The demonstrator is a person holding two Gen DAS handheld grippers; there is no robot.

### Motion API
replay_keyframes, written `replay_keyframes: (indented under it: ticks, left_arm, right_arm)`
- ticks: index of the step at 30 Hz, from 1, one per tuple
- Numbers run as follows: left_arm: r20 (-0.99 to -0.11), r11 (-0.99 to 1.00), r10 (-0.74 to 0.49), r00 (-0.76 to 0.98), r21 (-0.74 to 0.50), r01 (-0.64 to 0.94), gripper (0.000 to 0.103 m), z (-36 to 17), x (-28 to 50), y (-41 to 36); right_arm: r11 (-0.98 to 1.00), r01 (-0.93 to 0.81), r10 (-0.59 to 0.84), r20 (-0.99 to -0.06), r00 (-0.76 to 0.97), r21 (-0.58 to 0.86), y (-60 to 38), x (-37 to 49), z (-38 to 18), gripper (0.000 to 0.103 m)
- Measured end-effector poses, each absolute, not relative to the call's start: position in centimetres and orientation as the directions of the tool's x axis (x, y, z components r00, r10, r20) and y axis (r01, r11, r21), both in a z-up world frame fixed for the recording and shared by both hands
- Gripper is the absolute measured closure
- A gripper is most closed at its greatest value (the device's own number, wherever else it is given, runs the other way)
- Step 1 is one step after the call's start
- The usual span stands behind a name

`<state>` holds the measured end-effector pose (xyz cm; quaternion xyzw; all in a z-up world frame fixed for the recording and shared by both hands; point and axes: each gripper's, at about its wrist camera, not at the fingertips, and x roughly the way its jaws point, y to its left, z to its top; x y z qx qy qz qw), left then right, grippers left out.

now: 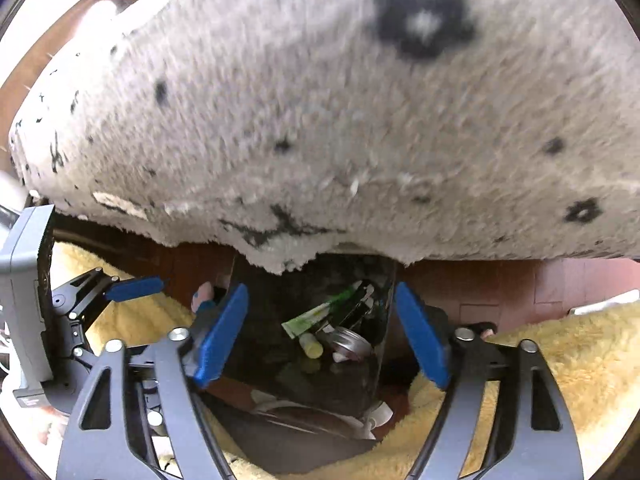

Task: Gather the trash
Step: 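Open both tools to drop the tin and spool into the bin, then raise both tools back over the bed toward the remaining items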

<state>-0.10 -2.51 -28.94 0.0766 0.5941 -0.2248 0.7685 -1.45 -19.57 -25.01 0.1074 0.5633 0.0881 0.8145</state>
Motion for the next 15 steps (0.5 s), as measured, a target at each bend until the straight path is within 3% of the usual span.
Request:
replay_keyframes:
  ticks: [15]
  left_arm:
    - [-0.873, 0.9, -0.293, 0.39, -0.114, 0.422, 0.009, -19.1, 0.7, -0.4]
  right_arm:
    - [0.982, -0.111, 0.19, -0.854, 0.484, 0.155, -20.0, -1.5, -17.1, 0.008]
